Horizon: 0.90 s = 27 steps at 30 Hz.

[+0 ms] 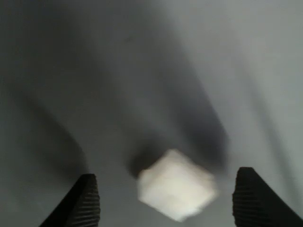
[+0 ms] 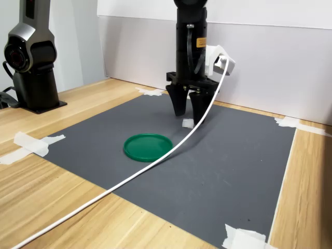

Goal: Grasp a white terminal and put it in the green lid.

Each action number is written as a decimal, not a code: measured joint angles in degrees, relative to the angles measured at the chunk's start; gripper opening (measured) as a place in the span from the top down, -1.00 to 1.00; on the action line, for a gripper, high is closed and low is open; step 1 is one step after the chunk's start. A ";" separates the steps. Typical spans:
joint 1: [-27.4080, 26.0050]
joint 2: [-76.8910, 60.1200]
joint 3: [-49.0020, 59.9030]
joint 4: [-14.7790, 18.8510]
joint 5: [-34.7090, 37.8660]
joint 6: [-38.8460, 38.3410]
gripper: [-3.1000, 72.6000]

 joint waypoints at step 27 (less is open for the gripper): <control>0.00 0.00 0.60 -2.46 -3.58 1.47 -0.85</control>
